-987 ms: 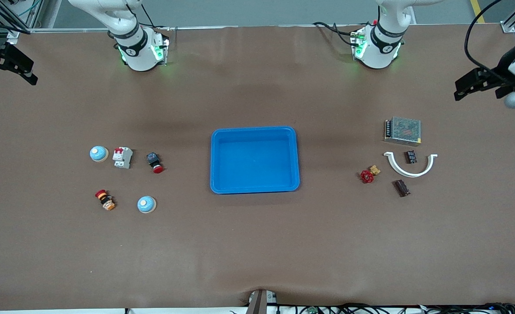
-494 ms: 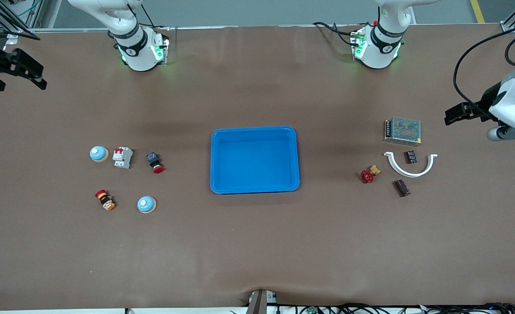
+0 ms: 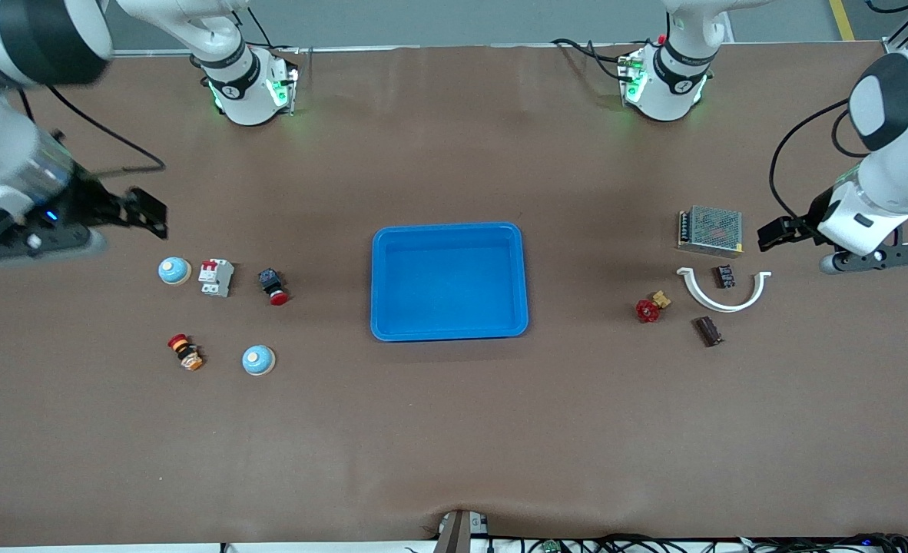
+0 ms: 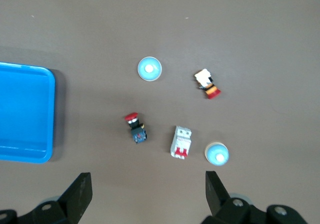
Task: Place electrolytic capacitor and blue bell in tray
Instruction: 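Reach the right gripper to a blue bell while the left gripper reaches a capacitor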
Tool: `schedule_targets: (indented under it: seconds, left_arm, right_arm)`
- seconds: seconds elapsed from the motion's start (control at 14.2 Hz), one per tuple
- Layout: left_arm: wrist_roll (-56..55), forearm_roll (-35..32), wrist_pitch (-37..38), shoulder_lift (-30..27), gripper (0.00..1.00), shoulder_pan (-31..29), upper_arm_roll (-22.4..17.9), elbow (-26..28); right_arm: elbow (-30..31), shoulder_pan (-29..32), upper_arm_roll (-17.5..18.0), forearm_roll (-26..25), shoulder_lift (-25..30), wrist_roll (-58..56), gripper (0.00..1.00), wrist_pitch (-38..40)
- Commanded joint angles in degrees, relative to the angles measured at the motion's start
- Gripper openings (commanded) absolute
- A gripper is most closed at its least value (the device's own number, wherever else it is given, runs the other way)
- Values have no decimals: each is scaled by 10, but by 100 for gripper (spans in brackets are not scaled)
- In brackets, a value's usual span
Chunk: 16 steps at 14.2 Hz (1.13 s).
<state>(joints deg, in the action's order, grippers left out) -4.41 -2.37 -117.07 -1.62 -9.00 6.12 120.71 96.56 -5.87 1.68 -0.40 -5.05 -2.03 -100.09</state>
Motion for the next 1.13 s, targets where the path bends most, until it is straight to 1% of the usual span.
schedule_targets:
  seconds: [0.0, 0.07, 0.14, 0.28, 0.35, 0.42, 0.56, 0.71, 0.92, 1.06]
  left_arm:
    - [10, -14, -69, -18, 100, -13, 2, 70]
    - [10, -14, -96, -16, 98, -15, 1, 88]
    - [10, -14, -125, -10, 97, -26, 2, 106]
    - [10, -15, -182, 14, 92, -33, 1, 133]
    - [10, -21, -205, 30, 90, -34, 1, 138]
    - [10, -30, -222, 48, 88, -42, 1, 140]
    - [10, -36, -255, 82, 86, -55, 1, 140]
    - [8, -36, -268, 111, 86, -55, 1, 140]
    - [0, -36, -276, 137, 82, -54, 2, 138]
    - [-1, -36, -277, 150, 82, -51, 4, 136]
  right_arm:
    - [-2, -26, -3, -1, -58, 2, 100, -26]
    - [12, -29, -3, -1, -72, 2, 100, -52]
    - [40, -30, -3, 0, -79, 3, 100, -95]
    - [115, -34, -3, 0, -82, 3, 100, -204]
    - [142, -34, -3, 0, -89, 3, 100, -245]
    - [154, -34, -3, 0, -99, 2, 100, -266]
    - [155, -34, -3, 0, -119, 0, 100, -272]
    - [158, -33, -3, 0, -136, -4, 100, -283]
    - [201, -33, -3, 0, -148, -6, 100, -360]
    - [204, -34, -3, 0, -169, -6, 100, -390]
